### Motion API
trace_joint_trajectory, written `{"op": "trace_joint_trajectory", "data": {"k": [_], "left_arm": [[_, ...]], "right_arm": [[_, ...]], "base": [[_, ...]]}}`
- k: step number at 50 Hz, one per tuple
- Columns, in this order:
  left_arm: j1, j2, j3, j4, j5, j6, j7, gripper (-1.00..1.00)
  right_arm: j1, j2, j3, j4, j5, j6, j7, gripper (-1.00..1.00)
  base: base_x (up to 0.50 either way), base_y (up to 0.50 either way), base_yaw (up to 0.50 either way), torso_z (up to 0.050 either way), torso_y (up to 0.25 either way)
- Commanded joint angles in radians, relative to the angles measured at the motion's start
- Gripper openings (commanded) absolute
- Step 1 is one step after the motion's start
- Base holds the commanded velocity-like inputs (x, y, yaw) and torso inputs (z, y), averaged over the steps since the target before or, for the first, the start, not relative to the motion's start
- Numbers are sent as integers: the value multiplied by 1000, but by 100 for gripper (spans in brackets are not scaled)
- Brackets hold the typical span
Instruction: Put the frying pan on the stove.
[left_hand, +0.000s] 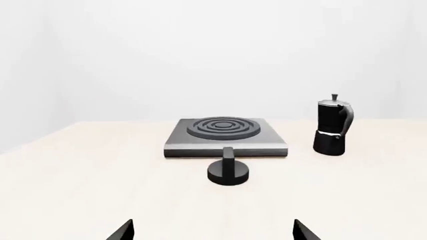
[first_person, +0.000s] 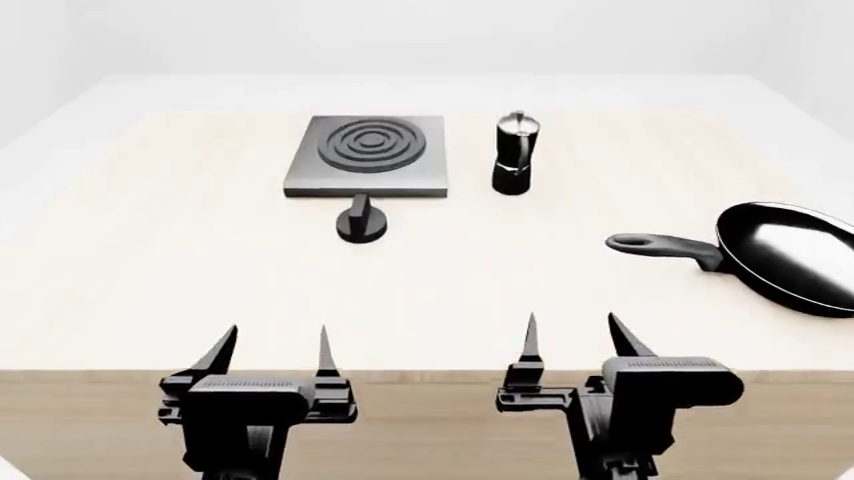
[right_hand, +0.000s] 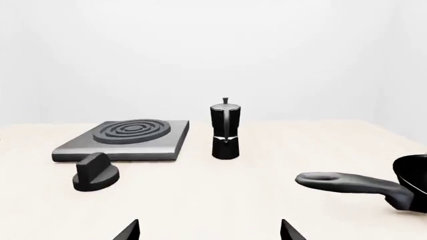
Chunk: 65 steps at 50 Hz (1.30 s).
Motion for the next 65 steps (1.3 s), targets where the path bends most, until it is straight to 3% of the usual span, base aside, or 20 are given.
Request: {"op": "trace_joint_trajectory", "data": {"k": [1,65], "left_arm": [[-8,-22,17,77,-20,-53,-22,100],[2,-84,70,47,-103,-10,-78,100]], "right_arm": [[19,22,-18,-71,22,61,18,100],[57,71,-90,-94,98,103,94,100]], "base": [[164,0,0,0,0],[277,0,0,0,0]]}}
